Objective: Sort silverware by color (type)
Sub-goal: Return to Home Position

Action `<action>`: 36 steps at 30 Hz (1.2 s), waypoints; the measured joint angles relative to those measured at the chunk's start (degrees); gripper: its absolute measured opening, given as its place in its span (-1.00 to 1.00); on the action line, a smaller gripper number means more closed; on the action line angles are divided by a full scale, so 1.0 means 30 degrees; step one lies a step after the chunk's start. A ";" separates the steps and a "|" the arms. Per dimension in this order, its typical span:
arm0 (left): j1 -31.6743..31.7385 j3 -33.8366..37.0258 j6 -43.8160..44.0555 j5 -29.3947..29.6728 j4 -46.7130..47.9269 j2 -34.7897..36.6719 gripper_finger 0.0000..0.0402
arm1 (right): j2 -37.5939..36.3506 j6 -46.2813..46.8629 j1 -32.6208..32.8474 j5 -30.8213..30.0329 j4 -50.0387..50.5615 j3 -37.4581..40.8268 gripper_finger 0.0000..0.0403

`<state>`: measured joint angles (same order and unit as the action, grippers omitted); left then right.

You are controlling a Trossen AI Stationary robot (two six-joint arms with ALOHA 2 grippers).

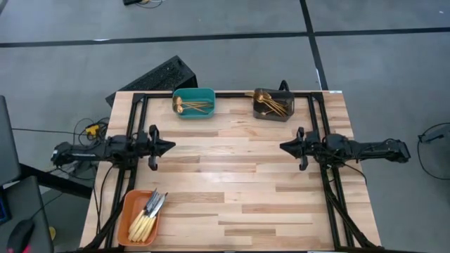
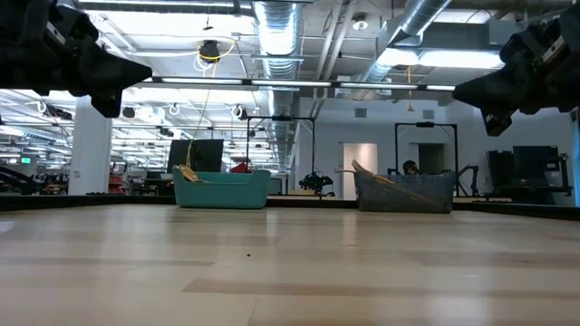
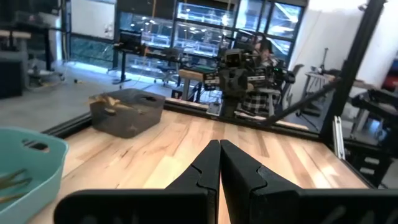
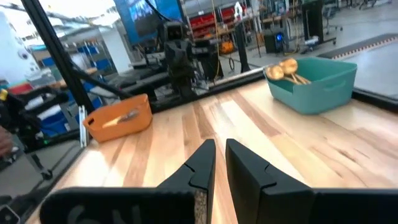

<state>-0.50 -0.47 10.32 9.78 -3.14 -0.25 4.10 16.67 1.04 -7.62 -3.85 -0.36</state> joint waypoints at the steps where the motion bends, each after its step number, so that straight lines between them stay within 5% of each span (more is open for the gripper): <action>1: -0.0372 0.0000 -0.0289 0.0276 -0.0021 0.0000 -1.00 | 0.0000 0.0000 0.0000 0.0003 0.0187 0.0000 -0.67; 8: -0.1023 0.0015 -0.3219 -0.0593 0.0059 0.0000 -1.00 | 0.0000 -0.0007 0.0000 0.0095 0.0354 0.0007 -0.67; 18: -0.1024 0.0022 -0.2177 -0.2519 0.0410 -0.0955 -1.00 | 0.0000 -0.0025 0.0000 0.0117 0.0476 0.0015 -0.67; 32: -0.1024 0.0029 -0.1566 -0.2543 0.0402 -0.2310 -1.00 | 0.0000 -0.0051 0.0000 0.0117 0.0536 0.0022 -0.67; 36: -0.1024 0.0029 -0.4379 -0.2310 0.0354 -0.2317 -1.00 | 0.0000 -0.0051 0.0000 0.0117 0.0543 0.0022 -0.67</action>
<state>-3.57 -0.38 -2.82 2.85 -2.08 -7.20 4.10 16.51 1.04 -7.27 -2.22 -0.30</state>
